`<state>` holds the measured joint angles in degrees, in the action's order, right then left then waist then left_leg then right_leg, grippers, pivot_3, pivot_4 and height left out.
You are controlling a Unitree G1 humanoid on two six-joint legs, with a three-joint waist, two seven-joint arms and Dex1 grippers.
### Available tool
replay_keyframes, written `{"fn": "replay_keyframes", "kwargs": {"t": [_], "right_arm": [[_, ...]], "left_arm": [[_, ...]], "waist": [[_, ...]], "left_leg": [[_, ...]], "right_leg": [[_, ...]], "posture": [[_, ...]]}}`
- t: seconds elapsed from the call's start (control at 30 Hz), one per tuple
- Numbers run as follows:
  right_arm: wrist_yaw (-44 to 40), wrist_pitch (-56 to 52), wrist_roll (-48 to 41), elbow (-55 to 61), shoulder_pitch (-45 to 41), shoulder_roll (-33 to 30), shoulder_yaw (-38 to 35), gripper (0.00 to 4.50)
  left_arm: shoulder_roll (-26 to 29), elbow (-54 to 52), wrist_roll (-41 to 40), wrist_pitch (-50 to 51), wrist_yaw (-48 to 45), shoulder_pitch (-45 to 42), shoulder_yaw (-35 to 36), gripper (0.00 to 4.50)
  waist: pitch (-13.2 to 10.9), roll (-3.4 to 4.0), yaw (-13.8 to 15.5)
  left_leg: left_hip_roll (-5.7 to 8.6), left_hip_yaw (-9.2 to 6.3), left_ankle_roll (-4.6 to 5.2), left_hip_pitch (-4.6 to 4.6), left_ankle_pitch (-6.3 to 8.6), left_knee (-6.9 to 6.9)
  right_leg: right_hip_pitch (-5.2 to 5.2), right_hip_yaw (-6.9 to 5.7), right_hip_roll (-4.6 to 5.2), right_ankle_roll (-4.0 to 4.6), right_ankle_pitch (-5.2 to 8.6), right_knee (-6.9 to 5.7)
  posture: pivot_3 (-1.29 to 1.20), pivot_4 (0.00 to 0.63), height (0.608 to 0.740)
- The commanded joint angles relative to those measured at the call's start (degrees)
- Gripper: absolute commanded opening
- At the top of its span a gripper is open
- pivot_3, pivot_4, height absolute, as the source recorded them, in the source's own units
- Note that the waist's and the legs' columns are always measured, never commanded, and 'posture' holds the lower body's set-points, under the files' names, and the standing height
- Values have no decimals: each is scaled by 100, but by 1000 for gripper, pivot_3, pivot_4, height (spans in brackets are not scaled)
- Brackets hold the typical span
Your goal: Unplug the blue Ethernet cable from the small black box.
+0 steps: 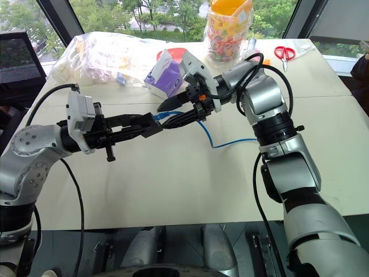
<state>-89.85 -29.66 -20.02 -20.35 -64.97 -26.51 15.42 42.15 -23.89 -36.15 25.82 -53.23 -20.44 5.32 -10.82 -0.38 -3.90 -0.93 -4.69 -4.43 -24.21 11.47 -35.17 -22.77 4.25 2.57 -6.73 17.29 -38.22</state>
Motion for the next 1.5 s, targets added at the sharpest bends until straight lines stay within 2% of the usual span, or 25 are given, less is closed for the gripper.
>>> {"fn": "replay_keyframes", "kwargs": {"t": [0.03, 0.1, 0.2, 0.23, 0.57, 0.8, 1.13, 1.33, 1.37, 1.5], "right_arm": [[11, -3, -75, 227, -135, -18, -142, 2236], [27, -14, -82, 235, -132, -6, -146, 1655], [51, -42, -98, 277, -115, 13, -143, 244], [64, -51, -104, 292, -108, 22, -141, 104], [118, -134, -153, 345, -86, 51, -171, 104], [84, 160, -26, -55, -156, -32, -239, 104], [-74, 1185, 470, -1131, -382, -503, -89, 104], [102, 1908, 747, -1477, -387, -706, 152, 104], [134, 1928, 725, -1518, -400, -702, 149, 104], [438, 902, 68, -1430, -588, -470, -244, 104]], "left_arm": [[-5, -182, -7, -73, 30, -52, 88, 503], [-9, -170, -12, -65, 39, -82, 89, 503], [-14, -164, -30, -50, 61, -108, 99, 503], [-17, -157, -40, -41, 71, -121, 105, 503], [-33, -153, -88, -5, 125, -149, 142, 503], [47, -209, -99, -48, 0, 45, 166, 503], [392, 23, 27, -224, -331, 625, 327, 503], [595, 276, 430, -689, -480, 780, 213, 503], [585, 308, 457, -728, -461, 769, 202, 503], [285, 591, 504, -733, 74, 477, 247, 503]], "waist": [[0, 0, 0], [0, 0, -1], [0, 0, 0], [0, 0, 0], [0, 0, 0], [0, 0, -1], [0, 0, -5], [0, 0, 2], [0, 0, 4], [-1, 0, 9]], "left_leg": [[0, 0, 0, 0, 0, 0], [0, 0, 0, 0, 0, 0], [0, 0, 0, 0, 0, 0], [0, 0, 0, 0, 0, 0], [0, 0, 0, 0, 0, 0], [0, 0, 0, 0, 0, 0], [0, 0, 0, 1, 0, 2], [0, 0, 0, 1, 0, 1], [0, 1, 0, 1, 0, 1], [0, 0, 0, 1, 0, 0]], "right_leg": [[0, 0, 0, 0, 0, 0], [0, 0, 0, 0, 0, 0], [0, 0, 0, 0, 0, 0], [0, 0, 0, 0, 0, 0], [0, 0, 0, 0, 0, 0], [0, 0, 0, 0, 0, 0], [-1, 0, 0, 0, 0, 0], [0, 0, 0, 0, 0, 1], [1, 0, 0, 0, 0, 0], [0, 0, 0, 0, 0, 0]], "posture": [[0, 150, 740], [0, 150, 740], [0, 150, 740], [0, 150, 740], [0, 150, 740], [0, 150, 740], [0, 150, 740], [0, 150, 740], [0, 150, 740], [0, 150, 740]]}}
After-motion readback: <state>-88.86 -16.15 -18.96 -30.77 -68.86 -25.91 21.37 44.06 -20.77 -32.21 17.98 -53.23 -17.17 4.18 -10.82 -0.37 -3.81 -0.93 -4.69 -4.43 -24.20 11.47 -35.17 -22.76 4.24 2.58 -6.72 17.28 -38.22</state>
